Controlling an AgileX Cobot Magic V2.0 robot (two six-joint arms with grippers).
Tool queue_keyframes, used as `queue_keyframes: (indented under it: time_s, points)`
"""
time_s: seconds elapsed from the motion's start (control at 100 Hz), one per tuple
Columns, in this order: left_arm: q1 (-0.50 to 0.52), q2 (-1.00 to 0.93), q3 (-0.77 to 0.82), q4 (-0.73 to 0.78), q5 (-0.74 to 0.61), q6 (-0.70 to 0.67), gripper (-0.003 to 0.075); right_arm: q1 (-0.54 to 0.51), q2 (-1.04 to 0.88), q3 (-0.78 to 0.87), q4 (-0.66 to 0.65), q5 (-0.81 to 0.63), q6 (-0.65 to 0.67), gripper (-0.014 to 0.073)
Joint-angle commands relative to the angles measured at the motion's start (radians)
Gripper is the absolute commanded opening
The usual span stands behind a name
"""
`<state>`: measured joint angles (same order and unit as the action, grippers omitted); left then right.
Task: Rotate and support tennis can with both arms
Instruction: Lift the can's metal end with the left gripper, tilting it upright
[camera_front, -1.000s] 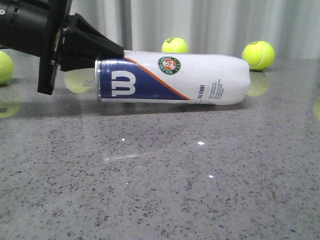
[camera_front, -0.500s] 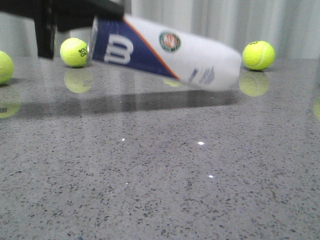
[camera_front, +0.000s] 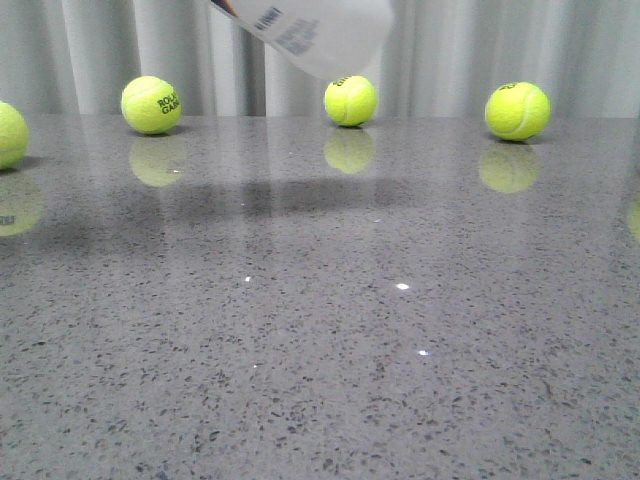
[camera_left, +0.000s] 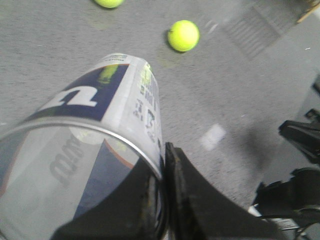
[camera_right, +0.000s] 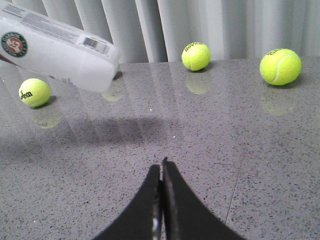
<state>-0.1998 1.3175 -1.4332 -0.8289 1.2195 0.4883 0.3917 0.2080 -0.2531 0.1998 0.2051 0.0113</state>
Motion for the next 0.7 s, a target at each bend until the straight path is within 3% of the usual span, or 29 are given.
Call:
queue_keyframes:
  time_s: [0.0, 0.27, 0.5, 0.69]
  points:
    - [-0.031, -0.041, -0.086, 0.06, 0.009, -0.089, -0.0021, -0.006, 0.006, -0.028, -0.006, -0.082, -0.011, -0.0057]
    - [-0.174, -0.041, -0.193, 0.38, 0.055, -0.263, -0.0021, -0.006, 0.006, -0.028, -0.006, -0.082, -0.011, -0.0057]
    - [-0.288, -0.007, -0.194, 0.482, 0.055, -0.271, -0.0021, -0.006, 0.006, -0.028, -0.006, -0.082, -0.011, -0.0057]
    - [-0.308, 0.052, -0.194, 0.494, 0.055, -0.271, -0.0021, -0.006, 0.006, -0.028, -0.006, -0.082, -0.011, -0.0057]
